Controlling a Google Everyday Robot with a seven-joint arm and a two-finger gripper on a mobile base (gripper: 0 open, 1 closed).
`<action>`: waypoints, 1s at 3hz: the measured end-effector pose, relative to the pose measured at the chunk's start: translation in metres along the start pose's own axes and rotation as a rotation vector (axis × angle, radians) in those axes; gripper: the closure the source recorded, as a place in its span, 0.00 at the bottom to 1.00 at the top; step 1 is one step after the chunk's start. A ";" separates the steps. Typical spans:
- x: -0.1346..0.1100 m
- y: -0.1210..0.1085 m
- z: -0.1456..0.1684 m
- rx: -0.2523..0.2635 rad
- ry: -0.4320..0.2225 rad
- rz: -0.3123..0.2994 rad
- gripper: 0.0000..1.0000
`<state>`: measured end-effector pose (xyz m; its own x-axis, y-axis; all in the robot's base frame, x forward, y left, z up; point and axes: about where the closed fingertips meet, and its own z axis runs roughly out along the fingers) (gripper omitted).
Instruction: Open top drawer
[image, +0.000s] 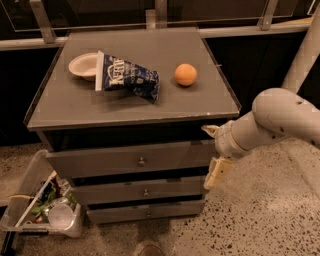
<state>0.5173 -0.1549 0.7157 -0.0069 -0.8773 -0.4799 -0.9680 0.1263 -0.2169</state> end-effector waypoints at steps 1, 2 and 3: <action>-0.001 -0.007 0.041 0.025 0.003 -0.023 0.00; 0.000 -0.018 0.071 0.059 -0.013 -0.023 0.00; 0.009 -0.041 0.105 0.119 0.014 -0.052 0.00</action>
Offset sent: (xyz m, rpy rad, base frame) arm 0.0592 0.0420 -0.0856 0.0261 -0.1049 -0.0249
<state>0.5829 -0.1194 0.6310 0.0379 -0.8904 -0.4536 -0.9304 0.1343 -0.3412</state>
